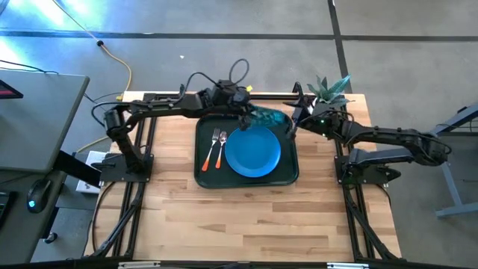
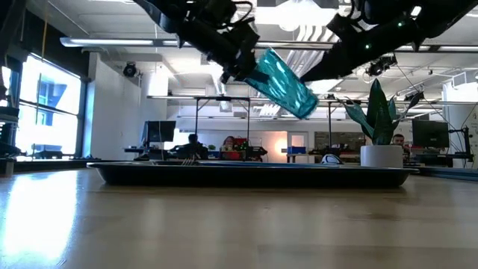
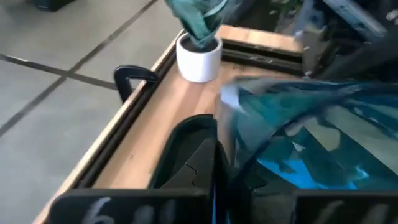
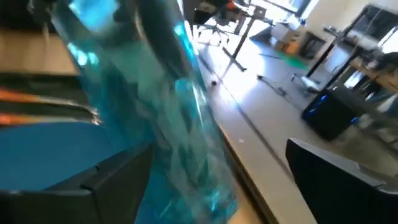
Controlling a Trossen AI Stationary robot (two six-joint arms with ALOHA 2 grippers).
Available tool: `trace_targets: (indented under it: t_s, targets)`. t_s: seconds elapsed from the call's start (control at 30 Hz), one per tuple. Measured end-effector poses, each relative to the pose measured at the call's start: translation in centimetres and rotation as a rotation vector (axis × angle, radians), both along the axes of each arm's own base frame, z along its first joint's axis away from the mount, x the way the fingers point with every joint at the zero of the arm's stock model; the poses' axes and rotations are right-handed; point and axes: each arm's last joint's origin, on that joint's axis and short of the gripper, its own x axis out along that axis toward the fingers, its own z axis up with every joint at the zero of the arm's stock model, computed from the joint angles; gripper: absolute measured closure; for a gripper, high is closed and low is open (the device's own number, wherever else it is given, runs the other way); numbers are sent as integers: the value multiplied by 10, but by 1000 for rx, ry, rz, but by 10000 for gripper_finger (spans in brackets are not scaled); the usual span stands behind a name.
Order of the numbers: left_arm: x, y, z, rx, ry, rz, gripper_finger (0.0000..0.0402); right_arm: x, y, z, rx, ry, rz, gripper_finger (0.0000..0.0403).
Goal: Pick and place plate/cup/fork/spoon on tray
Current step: Put the blue cup on the black tray
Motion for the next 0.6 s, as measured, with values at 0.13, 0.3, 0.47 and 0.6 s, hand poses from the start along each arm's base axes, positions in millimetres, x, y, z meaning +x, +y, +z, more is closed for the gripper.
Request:
trace_targets:
  t_s: [0.13,0.3,0.47,0.6]
  targets:
    - [10,1,-6,22,29,-15,392,14,1,-1,-13,108,19,28]
    - [14,0,-6,35,9,-16,392,35,1,-4,49,210,74,25]
    - [18,2,-8,50,-4,-14,391,46,-1,4,66,229,86,24]
    - [20,3,-11,35,-8,-10,391,50,-2,10,102,237,92,24]
